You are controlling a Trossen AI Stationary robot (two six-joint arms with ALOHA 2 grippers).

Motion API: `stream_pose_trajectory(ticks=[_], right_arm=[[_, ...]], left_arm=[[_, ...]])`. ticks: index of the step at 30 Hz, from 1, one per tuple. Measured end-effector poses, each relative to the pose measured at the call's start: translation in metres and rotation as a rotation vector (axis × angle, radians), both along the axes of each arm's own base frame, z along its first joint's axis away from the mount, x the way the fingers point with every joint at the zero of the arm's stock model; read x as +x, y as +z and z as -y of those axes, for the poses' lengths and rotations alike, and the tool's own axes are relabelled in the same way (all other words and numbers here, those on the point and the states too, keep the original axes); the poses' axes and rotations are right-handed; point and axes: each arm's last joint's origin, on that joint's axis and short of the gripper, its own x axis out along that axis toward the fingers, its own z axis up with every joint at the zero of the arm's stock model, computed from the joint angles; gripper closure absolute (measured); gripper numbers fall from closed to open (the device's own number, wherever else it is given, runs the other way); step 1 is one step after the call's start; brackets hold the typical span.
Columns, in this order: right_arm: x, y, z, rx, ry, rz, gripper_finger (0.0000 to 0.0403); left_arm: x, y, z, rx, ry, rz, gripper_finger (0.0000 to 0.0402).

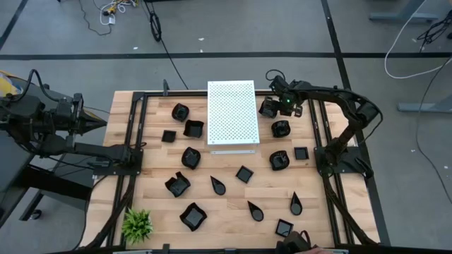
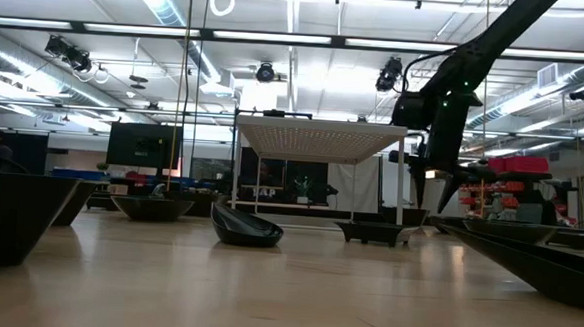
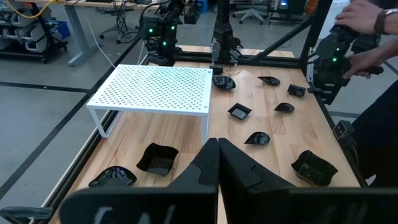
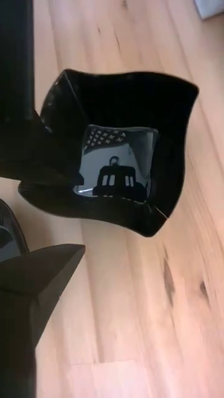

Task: Pick & Place Mini shaped plates
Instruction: Put the distorted square plate on the shelf

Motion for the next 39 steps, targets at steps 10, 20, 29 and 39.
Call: stream_pose_trajectory(ticks=[10,20,29,39], right_arm=[[0.0006,-0.0021,0.0038,-0.012,-0.02,0.012,0.0236],[0.0011,-0.0017,0.005,-0.02,-0.031,0.023,0.0236],[0.001,-0.0016,0.0059,-0.024,-0.042,0.028,0.0236],[-0.0026,-0.0015,0.0094,-0.023,-0.082,0.034,0.0236]], left_arm=[[0.0,0.0,0.0,0.0,0.0,0.0,0.0399],[0.0,0.0,0.0,0.0,0.0,0.0,0.0399],[-0.0001,0.0,0.0,0.0,0.0,0.0,0.0399],[0.0,0.0,0.0,0.0,0.0,0.0,0.0399]])
